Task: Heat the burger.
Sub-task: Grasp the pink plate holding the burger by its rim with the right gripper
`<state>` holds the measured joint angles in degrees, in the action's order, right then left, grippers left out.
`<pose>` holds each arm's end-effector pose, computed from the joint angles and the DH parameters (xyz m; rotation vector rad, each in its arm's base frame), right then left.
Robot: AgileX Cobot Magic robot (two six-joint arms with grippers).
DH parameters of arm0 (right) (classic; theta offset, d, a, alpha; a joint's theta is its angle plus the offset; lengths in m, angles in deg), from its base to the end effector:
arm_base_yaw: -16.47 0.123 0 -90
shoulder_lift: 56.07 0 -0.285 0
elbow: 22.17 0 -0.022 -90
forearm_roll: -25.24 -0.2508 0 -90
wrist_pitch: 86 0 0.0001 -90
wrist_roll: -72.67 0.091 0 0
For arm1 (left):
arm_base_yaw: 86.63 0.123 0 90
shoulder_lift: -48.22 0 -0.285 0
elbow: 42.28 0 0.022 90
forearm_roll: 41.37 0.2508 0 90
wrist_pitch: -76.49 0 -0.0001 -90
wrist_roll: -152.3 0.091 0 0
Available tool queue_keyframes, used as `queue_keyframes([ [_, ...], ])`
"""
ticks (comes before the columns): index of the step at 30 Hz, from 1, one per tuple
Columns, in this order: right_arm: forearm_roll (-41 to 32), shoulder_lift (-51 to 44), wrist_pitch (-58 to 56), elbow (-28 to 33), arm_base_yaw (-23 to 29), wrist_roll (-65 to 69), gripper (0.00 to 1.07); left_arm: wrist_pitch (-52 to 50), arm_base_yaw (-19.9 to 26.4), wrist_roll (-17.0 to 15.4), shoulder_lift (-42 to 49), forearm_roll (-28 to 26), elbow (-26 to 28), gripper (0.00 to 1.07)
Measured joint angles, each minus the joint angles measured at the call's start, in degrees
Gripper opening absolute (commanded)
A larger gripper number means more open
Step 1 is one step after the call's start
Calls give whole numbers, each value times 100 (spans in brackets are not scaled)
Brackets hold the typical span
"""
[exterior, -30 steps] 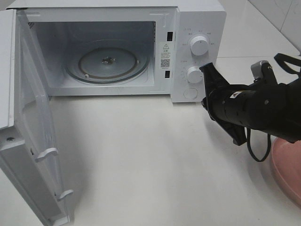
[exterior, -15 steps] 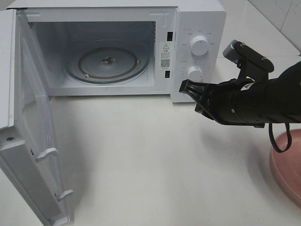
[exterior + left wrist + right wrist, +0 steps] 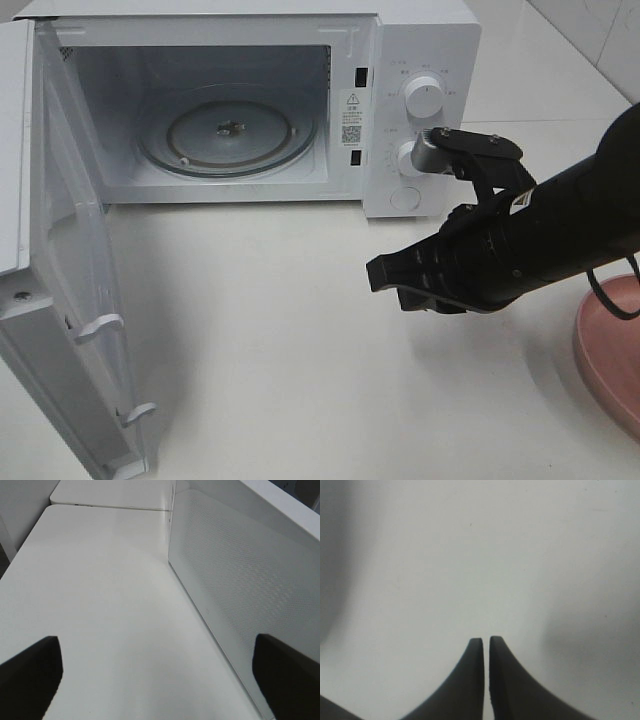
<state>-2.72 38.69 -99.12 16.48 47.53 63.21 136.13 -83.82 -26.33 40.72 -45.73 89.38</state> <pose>0.2286 0.1490 0.1764 -0.3406 2.5686 0.4637 -0.0051 -0.0062 0.2802 -0.0223 2.0134 -0.0442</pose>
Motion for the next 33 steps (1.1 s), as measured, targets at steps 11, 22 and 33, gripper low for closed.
queue_keyframes([
  [11, 2263, -235, -2137, -636, -11, 1358, 6, 0, 0, 0, 0, 0, 0, 98],
  [22, 3466, -922, -3260, -642, -819, 2223, 28, 0, 0, 0, 0, 0, 0, 98],
  [33, 4091, -1071, -3541, -653, -1478, 2573, 100, 0, 0, 0, 0, 0, 0, 98],
])
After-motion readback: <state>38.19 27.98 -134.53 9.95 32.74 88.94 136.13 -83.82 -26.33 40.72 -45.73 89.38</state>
